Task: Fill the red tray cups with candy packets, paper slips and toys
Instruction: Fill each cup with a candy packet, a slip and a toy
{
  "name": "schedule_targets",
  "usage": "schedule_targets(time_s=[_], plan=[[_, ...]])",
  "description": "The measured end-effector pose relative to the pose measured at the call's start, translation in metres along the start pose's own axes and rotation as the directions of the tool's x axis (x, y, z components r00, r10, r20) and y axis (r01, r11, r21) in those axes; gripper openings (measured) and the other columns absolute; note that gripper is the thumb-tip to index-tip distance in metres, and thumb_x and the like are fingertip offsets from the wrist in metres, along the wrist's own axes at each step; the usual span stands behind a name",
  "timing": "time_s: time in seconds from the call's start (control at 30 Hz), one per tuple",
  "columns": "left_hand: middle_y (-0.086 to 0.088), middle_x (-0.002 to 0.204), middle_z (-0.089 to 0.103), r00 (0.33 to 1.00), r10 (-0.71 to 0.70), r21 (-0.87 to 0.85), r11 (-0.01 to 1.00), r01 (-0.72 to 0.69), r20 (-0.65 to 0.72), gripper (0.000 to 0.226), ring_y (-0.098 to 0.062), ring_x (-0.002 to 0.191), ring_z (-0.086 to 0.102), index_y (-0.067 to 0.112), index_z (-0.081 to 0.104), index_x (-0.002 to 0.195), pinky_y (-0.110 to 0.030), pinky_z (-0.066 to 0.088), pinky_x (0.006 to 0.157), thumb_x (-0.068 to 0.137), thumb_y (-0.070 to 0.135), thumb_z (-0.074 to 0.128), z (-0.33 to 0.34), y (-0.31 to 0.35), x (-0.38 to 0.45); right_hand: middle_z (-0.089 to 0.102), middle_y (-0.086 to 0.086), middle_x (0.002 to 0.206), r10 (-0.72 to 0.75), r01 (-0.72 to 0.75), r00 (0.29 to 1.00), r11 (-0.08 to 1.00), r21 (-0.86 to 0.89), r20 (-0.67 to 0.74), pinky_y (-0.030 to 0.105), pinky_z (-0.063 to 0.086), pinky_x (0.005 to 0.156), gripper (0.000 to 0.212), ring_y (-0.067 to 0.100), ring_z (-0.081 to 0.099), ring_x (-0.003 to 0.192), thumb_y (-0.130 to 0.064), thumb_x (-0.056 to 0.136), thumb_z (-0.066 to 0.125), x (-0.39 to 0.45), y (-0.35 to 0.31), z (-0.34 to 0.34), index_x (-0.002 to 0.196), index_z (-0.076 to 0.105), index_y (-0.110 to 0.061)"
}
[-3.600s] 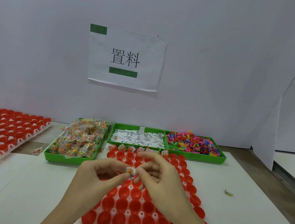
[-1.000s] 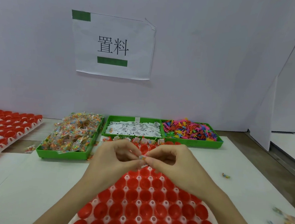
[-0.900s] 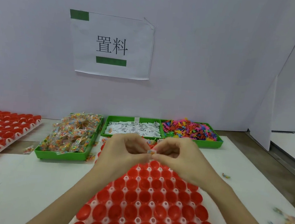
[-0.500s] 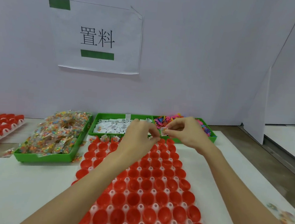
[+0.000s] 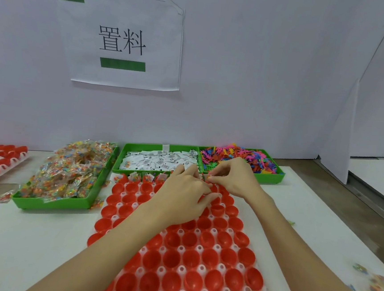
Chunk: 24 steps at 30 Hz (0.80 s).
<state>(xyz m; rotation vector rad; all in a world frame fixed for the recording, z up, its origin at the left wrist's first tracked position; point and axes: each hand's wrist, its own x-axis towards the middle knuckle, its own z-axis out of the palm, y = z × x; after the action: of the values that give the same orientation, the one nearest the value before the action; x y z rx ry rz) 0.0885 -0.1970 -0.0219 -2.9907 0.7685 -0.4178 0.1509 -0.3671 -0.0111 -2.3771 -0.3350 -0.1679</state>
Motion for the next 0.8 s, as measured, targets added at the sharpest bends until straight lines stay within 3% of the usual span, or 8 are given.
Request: schedule_targets(time_s=[0.17, 0.27, 0.37, 0.57, 0.8], plan=[[0.019, 0.111, 0.072, 1.000, -0.011, -0.020, 1.000, 0.011, 0.017, 0.049, -0.011, 0.109, 0.040, 0.034, 0.074, 0.108, -0.034, 0.028, 0.096, 0.107, 0.053, 0.028, 0.002, -0.003, 0.000, 0.073, -0.005, 0.083, 0.035, -0.034, 0.999, 0.997, -0.071, 0.005, 0.028, 0.054, 0.081, 0.009, 0.005, 0.064, 0.080, -0.024, 0.080, 0.086, 0.003, -0.004, 0.001, 0.086, 0.082, -0.018], [0.019, 0.110, 0.072, 1.000, -0.006, -0.019, 1.000, 0.007, 0.017, 0.049, -0.011, 0.109, 0.040, 0.033, 0.074, 0.107, -0.034, 0.027, 0.096, 0.107, 0.053, 0.029, 0.003, -0.003, 0.001, 0.075, -0.003, 0.082, 0.031, -0.028, 0.999, 0.995, -0.096, 0.030, 0.013, 0.045, 0.064, 0.010, -0.003, 0.059, 0.069, -0.023, 0.082, 0.085, 0.005, -0.006, 0.001, 0.089, 0.082, -0.016], [0.019, 0.107, 0.073, 1.000, -0.007, -0.019, 1.000, 0.007, 0.013, 0.051, -0.011, 0.109, 0.041, 0.032, 0.075, 0.103, -0.034, 0.026, 0.094, 0.107, 0.054, 0.029, 0.002, -0.003, 0.002, 0.077, -0.003, 0.087, 0.052, -0.041, 0.992, 0.995, -0.096, 0.111, 0.011, 0.042, 0.054, 0.011, 0.002, 0.063, 0.069, -0.025, 0.085, 0.083, 0.006, -0.005, -0.006, 0.093, 0.082, -0.018], [0.016, 0.099, 0.072, 0.999, -0.014, -0.025, 1.000, 0.015, 0.033, 0.052, -0.013, 0.109, 0.042, 0.030, 0.074, 0.100, -0.035, 0.027, 0.097, 0.107, 0.054, 0.029, -0.001, -0.001, 0.003, 0.077, 0.006, 0.106, 0.054, -0.049, 0.985, 0.998, -0.031, 0.166, 0.038, 0.059, 0.085, 0.019, 0.020, 0.072, 0.096, -0.025, 0.094, 0.072, 0.003, -0.003, -0.014, 0.106, 0.080, -0.012], [0.017, 0.106, 0.072, 0.999, -0.003, -0.061, 0.998, 0.006, 0.054, 0.050, -0.010, 0.110, 0.041, 0.031, 0.073, 0.103, -0.034, 0.026, 0.097, 0.107, 0.053, 0.029, -0.003, -0.003, 0.002, 0.078, 0.006, 0.096, 0.079, -0.078, 0.990, 0.997, -0.008, 0.116, 0.022, 0.051, 0.063, 0.017, 0.016, 0.072, 0.092, -0.025, 0.087, 0.081, 0.002, -0.002, -0.010, 0.098, 0.082, -0.012]])
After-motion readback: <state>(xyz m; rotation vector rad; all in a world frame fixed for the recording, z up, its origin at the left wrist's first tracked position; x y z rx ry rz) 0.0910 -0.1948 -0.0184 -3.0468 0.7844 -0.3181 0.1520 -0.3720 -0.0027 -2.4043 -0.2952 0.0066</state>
